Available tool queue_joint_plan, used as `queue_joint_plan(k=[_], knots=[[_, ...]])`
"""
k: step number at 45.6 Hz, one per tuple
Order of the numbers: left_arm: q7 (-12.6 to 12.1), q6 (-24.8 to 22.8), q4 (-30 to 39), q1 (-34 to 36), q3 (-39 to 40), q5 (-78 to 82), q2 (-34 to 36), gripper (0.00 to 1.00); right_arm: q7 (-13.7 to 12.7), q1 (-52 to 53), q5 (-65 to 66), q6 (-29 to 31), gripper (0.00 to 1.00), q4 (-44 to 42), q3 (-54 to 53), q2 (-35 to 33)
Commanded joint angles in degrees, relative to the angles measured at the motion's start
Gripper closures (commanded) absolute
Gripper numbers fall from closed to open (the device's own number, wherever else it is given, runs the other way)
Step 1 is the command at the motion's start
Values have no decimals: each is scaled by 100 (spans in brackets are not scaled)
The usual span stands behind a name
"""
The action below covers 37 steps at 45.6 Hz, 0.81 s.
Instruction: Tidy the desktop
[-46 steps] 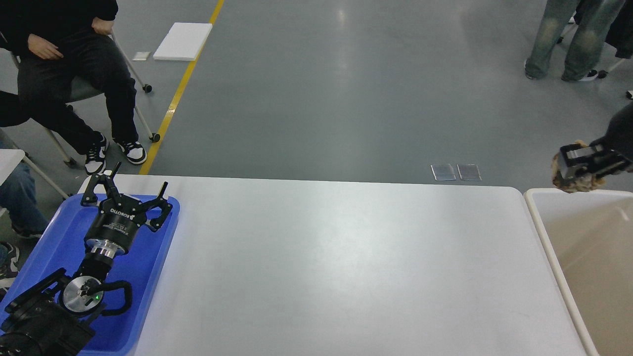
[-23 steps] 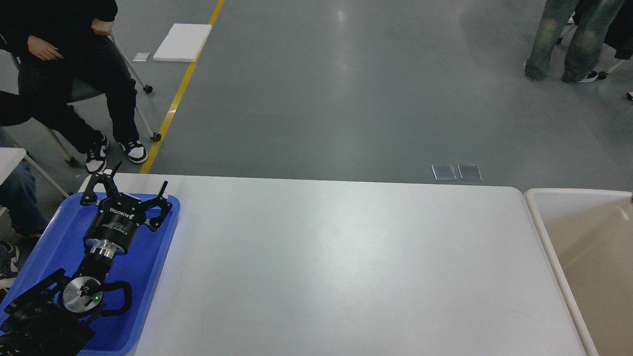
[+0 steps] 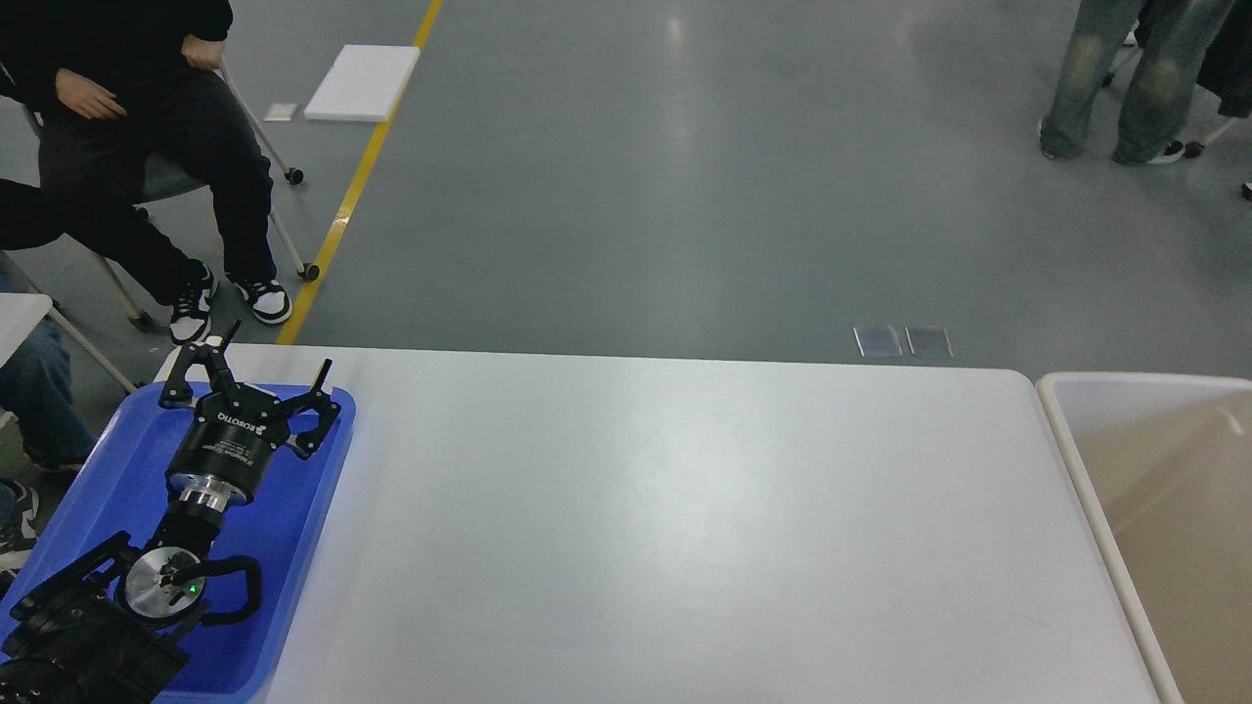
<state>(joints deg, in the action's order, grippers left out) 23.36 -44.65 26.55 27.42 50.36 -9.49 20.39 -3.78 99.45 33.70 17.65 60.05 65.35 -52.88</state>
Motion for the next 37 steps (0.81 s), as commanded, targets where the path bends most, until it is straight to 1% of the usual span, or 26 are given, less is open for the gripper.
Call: queue_joint_plan(k=[1, 7, 11, 19, 25, 29, 33, 37], knots=[[2, 0, -1, 0, 0, 0, 0, 1, 9, -1788, -48, -103, 100, -1354, -1279, -4], [2, 0, -1, 0, 0, 0, 0, 1, 9, -2491, -109, -139, 100, -2005, -1788, 216], [2, 0, -9, 0, 0, 0, 0, 1, 9, -3071, -109, -130, 100, -2637, -2148, 462], [2, 0, -9, 0, 0, 0, 0, 1, 9, -4179, -118, -130, 100, -4149, -2860, 1182], [2, 0, -9, 0, 0, 0, 0, 1, 18, -4759, -118, -147, 100, -4870, -3318, 1543], [2, 0, -9, 0, 0, 0, 0, 1, 18, -5093, -118, -174, 100, -5520, -3538, 1982], [2, 0, -9, 0, 0, 0, 0, 1, 18, -5418, -118, -314, 100, -6145, -3678, 2439], [11, 0, -9, 0, 0, 0, 0, 1, 18, -5656, -118, -604, 100, -6409, -3714, 2738]])
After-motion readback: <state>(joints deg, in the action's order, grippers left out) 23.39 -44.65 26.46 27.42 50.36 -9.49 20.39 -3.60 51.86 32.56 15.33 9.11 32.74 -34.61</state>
